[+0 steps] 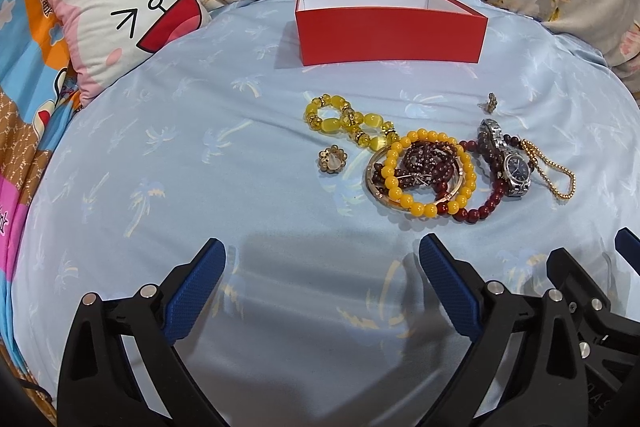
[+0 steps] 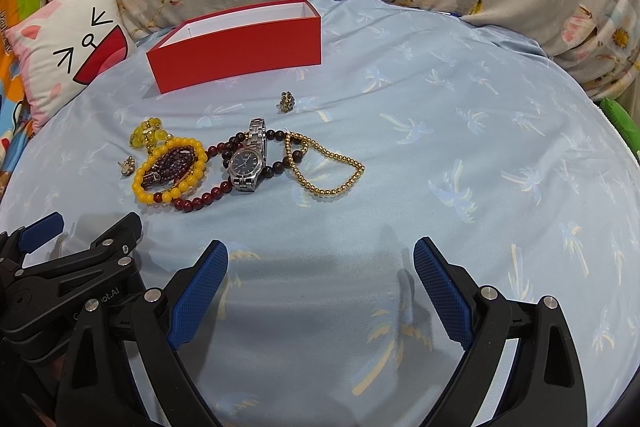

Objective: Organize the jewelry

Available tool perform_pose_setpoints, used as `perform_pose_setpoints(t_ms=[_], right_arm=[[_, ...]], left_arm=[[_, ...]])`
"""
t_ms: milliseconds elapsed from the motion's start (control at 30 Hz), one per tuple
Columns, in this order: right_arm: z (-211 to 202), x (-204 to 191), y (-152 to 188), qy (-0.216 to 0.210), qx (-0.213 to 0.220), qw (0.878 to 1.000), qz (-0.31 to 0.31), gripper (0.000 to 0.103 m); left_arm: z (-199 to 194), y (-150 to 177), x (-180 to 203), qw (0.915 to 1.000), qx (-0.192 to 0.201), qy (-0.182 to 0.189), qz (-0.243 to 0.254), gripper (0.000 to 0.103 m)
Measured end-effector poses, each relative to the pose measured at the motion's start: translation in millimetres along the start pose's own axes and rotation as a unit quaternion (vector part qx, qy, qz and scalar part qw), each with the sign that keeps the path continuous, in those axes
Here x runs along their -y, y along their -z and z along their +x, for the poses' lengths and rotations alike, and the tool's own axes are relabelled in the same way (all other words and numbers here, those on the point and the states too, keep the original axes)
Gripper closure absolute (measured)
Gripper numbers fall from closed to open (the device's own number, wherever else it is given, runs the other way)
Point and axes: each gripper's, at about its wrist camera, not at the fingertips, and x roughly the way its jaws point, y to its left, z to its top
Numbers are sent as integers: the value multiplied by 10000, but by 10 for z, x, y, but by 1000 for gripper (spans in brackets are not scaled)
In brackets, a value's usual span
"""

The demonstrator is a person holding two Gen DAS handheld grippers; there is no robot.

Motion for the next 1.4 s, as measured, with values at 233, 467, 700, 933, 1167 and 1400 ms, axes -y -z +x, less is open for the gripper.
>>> perform_pose_setpoints(t_ms=[233, 467, 700, 933, 1167, 1400], right_arm=[[2, -3, -2, 5, -9, 10000, 6, 13], [-1, -1, -3, 13, 1, 10000, 1, 13], [-7, 3, -9, 18, 12, 10000, 5, 13], [-21, 3, -19, 23, 20, 10000, 12, 13], [-21, 8, -18, 20, 20, 10000, 13, 13], [-36, 8, -31, 25, 36, 10000, 11, 13]], left_arm=[[-13, 6, 11, 10000, 24, -1, -5, 10], [-29, 5, 25, 10000, 52, -4, -12, 10], [-37, -2, 17, 10000, 81, -5, -6, 10], [-38, -4, 15, 10000, 82, -7, -7, 10], [-48, -11, 12, 10000, 92, -9, -8, 10], [-52, -20, 10, 9999, 104, 3, -11, 10]])
